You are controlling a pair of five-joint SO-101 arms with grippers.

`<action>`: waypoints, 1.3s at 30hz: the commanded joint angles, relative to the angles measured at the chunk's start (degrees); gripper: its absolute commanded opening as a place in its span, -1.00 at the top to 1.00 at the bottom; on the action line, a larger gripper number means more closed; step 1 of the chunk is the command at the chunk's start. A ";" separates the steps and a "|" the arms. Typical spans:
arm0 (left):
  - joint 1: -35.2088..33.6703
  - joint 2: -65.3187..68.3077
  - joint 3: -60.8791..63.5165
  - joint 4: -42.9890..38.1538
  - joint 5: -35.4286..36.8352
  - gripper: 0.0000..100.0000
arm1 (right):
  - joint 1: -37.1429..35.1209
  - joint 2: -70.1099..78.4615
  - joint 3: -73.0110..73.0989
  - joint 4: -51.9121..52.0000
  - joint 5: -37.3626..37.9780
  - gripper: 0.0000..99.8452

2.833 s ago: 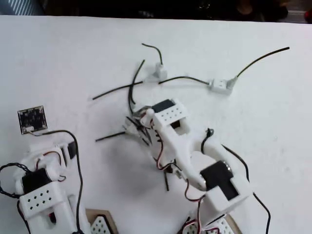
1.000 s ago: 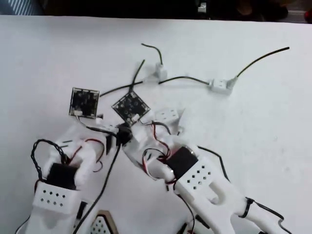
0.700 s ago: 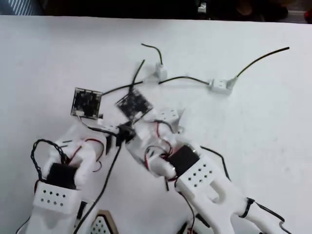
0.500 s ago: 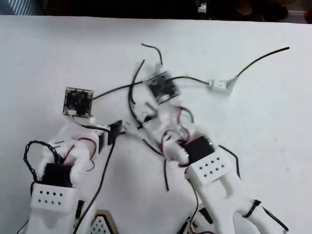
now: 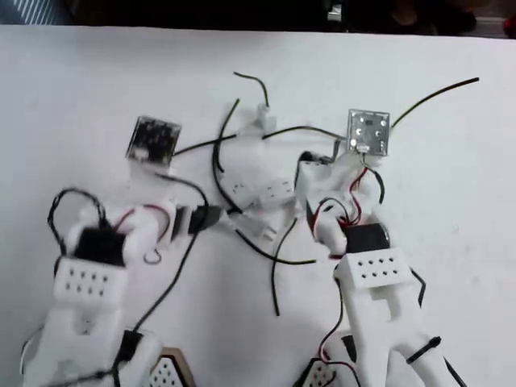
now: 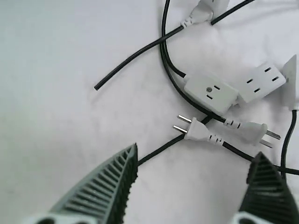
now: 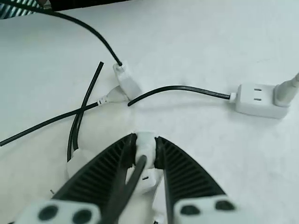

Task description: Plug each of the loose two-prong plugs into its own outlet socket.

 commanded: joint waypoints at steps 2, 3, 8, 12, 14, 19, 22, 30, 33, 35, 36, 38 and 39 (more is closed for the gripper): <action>0.84 23.52 -18.20 4.22 5.71 0.24 | 2.86 -1.10 -0.35 -1.63 -1.49 0.97; 0.84 27.21 -20.57 4.48 6.51 0.24 | 3.38 -1.10 -0.35 -2.33 -1.76 0.97; 2.51 43.30 -30.95 4.48 11.25 0.24 | 4.53 -1.01 -0.35 -3.12 -1.93 0.97; 6.46 52.88 -37.36 4.48 14.59 0.24 | 4.44 -1.01 -0.35 -3.12 -1.93 0.97; 8.04 56.66 -40.00 4.48 15.91 0.24 | 4.44 -1.01 -0.35 -3.12 -1.93 0.97; 9.27 65.01 -46.33 4.31 17.49 0.24 | 4.44 -1.01 -0.35 -3.12 -1.85 0.97; 9.27 70.11 -49.49 4.31 17.49 0.24 | 4.44 -1.01 -0.35 -3.12 -1.67 0.97; 8.92 80.57 -55.91 4.40 17.14 0.48 | 4.44 -1.01 -0.35 -3.12 -1.58 0.97; 8.22 81.80 -57.23 4.40 17.05 0.71 | 4.44 -1.01 -0.35 -3.12 -1.58 0.97; 7.52 81.80 -57.41 4.48 17.05 0.84 | 4.44 -1.01 -0.35 -3.12 -1.58 0.97; 7.08 81.71 -57.41 4.66 17.05 0.90 | 4.44 -1.01 -0.35 -3.12 -1.58 0.97; 6.55 81.71 -58.20 6.68 16.79 0.96 | 4.44 -1.01 -0.35 -3.12 -1.58 0.97; 6.55 81.71 -59.16 8.62 15.56 0.95 | 4.44 -1.01 -0.35 -3.12 -1.58 0.97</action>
